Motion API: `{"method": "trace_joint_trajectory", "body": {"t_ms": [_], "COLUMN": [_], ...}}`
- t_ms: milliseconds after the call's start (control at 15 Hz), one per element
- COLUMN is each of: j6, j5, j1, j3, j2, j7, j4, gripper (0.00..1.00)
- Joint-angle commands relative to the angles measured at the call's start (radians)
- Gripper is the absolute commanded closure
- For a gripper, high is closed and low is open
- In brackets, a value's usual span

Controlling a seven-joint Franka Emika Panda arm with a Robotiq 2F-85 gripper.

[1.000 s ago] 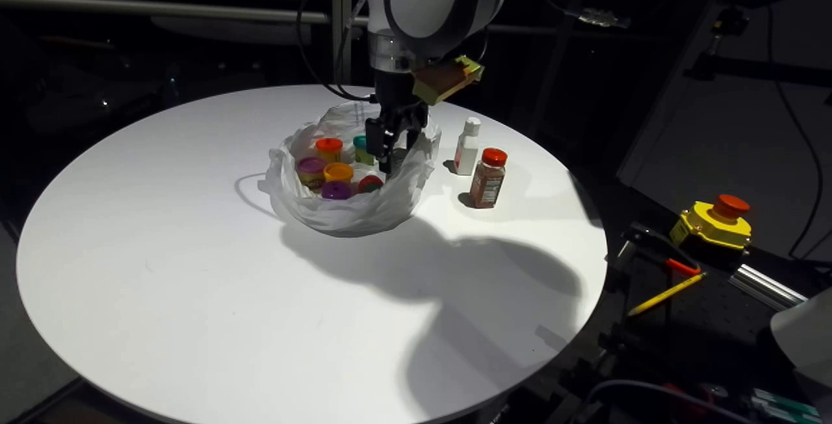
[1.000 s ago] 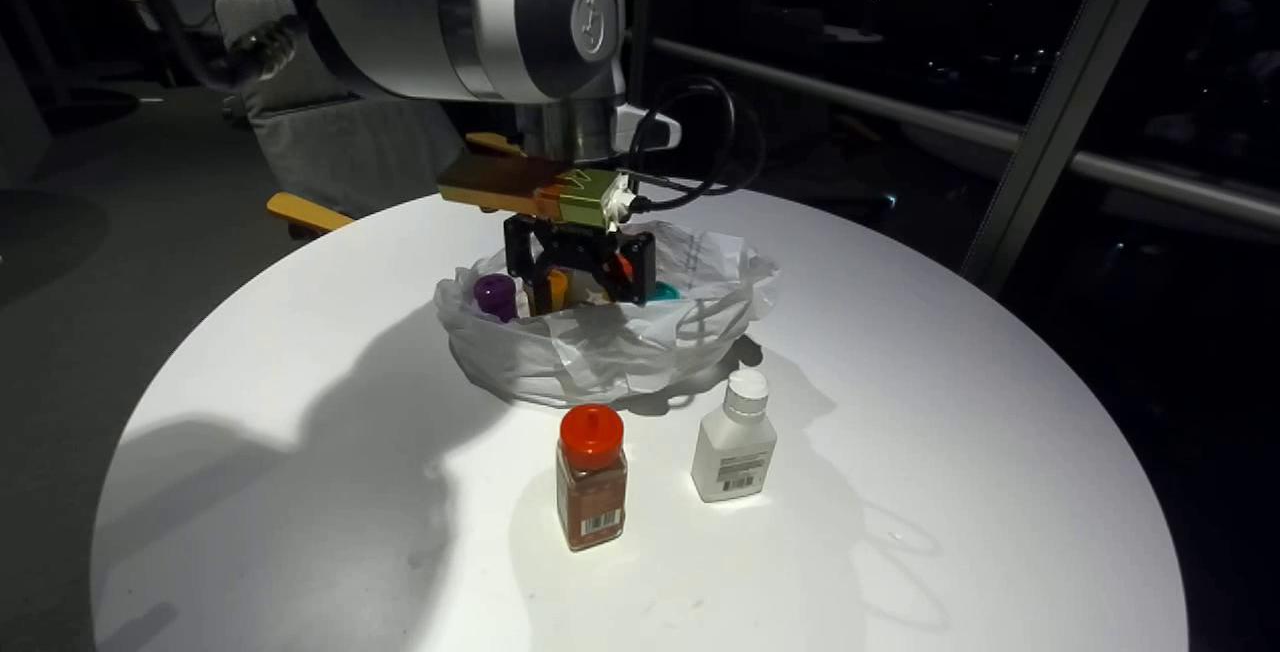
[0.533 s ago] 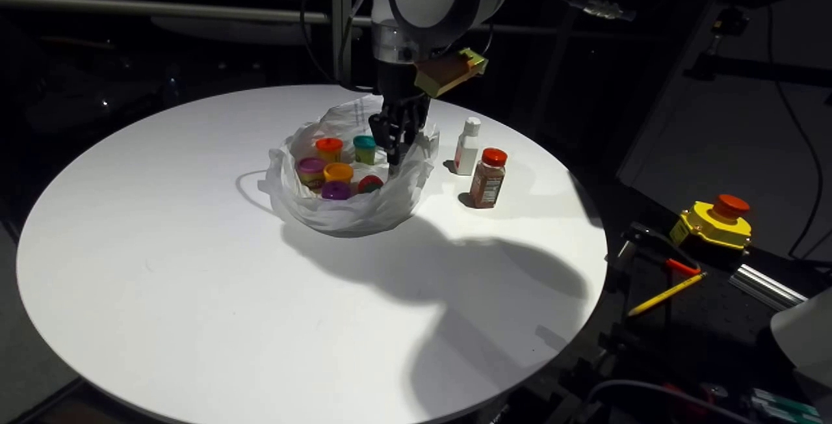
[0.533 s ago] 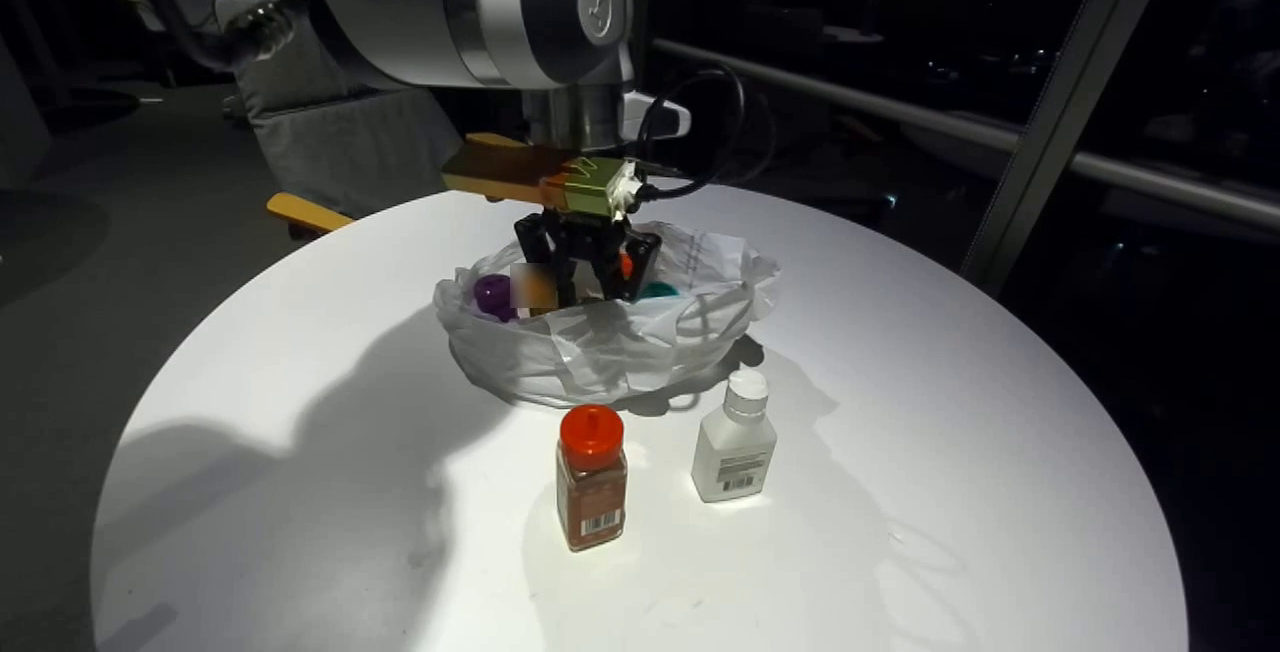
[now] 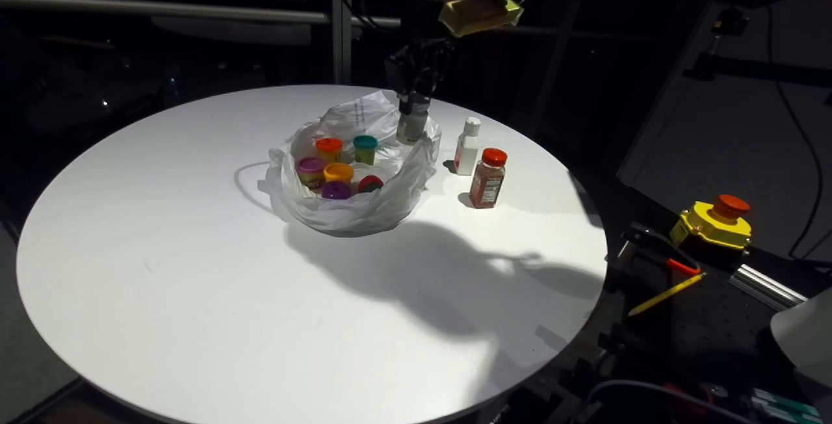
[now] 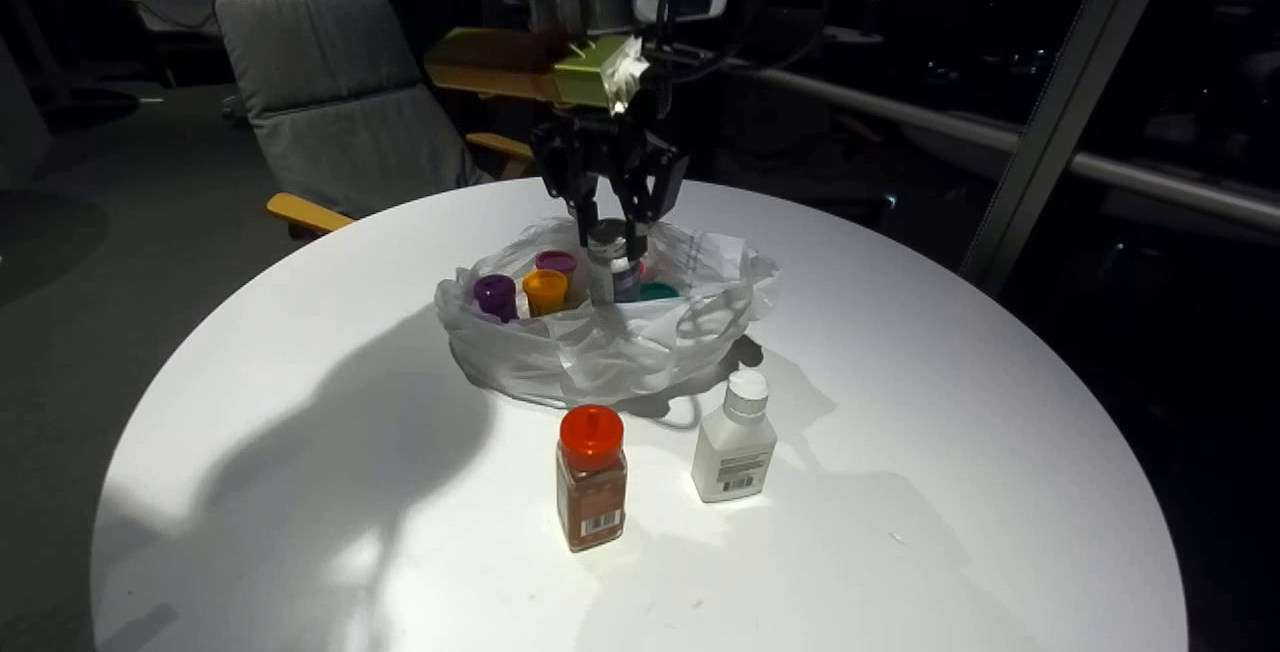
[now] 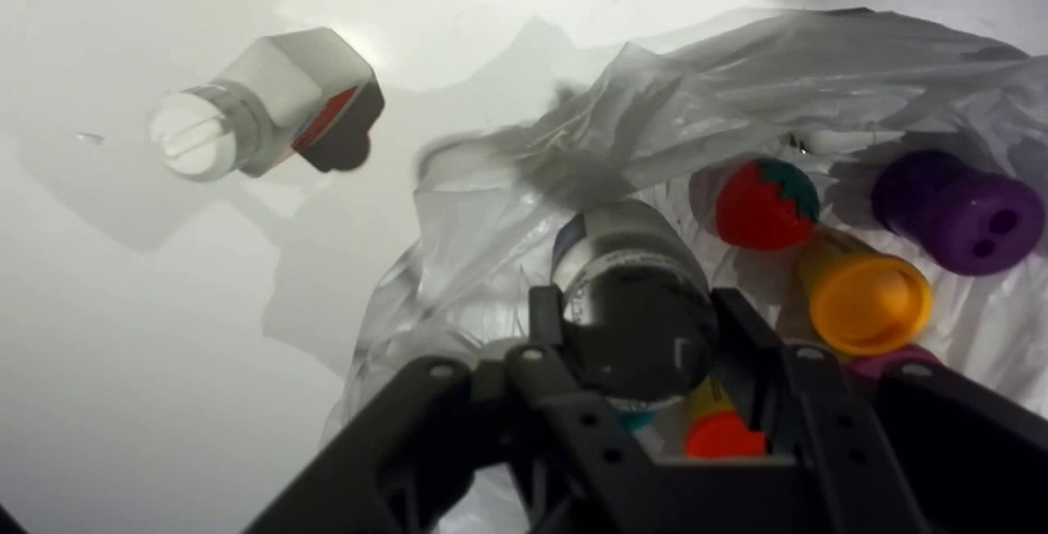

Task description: Remove the contents in the plastic bag and put them on the table.

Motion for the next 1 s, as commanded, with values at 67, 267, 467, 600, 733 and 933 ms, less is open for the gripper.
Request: {"method": "trace_joint_trajectory", "body": {"t_ms": [67, 267, 467, 600, 733, 933], "j6": [0.109, 0.143, 0.147, 0.165, 0.157, 0.136], "j5": [-0.024, -0.065, -0.107, -0.158, -0.258, -0.296], "j1": [0.002, 0.000, 0.004, 0.019, 0.045, 0.077], "j3": [0.005, 0.009, 0.023, 0.028, 0.017, 0.021], "j2": [-0.202, -0.260, -0.240, -0.207, -0.161, -0.099], "j7": [0.039, 0.069, 0.128, 0.202, 0.302, 0.328], "j4": [-0.184, -0.280, -0.320, -0.327, -0.311, -0.302], "gripper": [0.77, 0.77, 0.77, 0.77, 0.77, 0.77]}}
